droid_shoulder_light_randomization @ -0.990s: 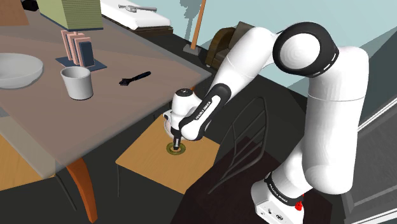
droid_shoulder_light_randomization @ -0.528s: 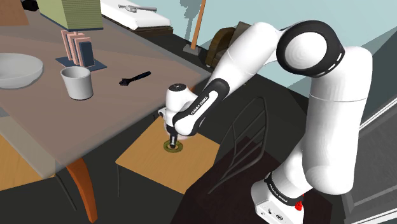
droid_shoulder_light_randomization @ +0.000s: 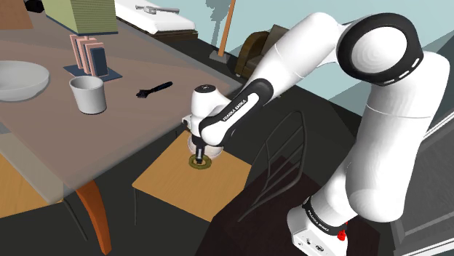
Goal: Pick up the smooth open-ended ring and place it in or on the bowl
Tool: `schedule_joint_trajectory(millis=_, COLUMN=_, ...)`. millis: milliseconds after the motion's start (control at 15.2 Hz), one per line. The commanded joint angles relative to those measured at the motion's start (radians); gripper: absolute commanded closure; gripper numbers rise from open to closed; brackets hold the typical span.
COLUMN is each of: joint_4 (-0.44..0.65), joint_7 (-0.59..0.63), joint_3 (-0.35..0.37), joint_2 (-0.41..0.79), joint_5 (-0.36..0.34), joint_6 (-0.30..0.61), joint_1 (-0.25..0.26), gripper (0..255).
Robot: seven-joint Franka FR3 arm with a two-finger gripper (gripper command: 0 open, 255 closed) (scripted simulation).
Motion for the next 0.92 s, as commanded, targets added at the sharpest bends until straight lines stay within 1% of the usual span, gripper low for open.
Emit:
schedule_joint_trajectory(millis=0, joint_4=-0.001, joint_7=-0.006, joint_3=0.004, joint_2=-0.026, joint_5=0.006, joint_6=-0.025, joint_1=-0.004, gripper=255)
schedule_joint_trajectory(millis=726, joint_4=-0.009, joint_7=-0.029, joint_3=0.019, joint_2=-0.164, joint_5=0.036, joint_6=-0.154, joint_1=-0.014, gripper=255)
schedule_joint_trajectory(millis=858, joint_4=0.027, joint_7=-0.075, joint_3=0.001, joint_2=-0.149, joint_5=0.034, joint_6=-0.173, joint_1=-0.042, gripper=255)
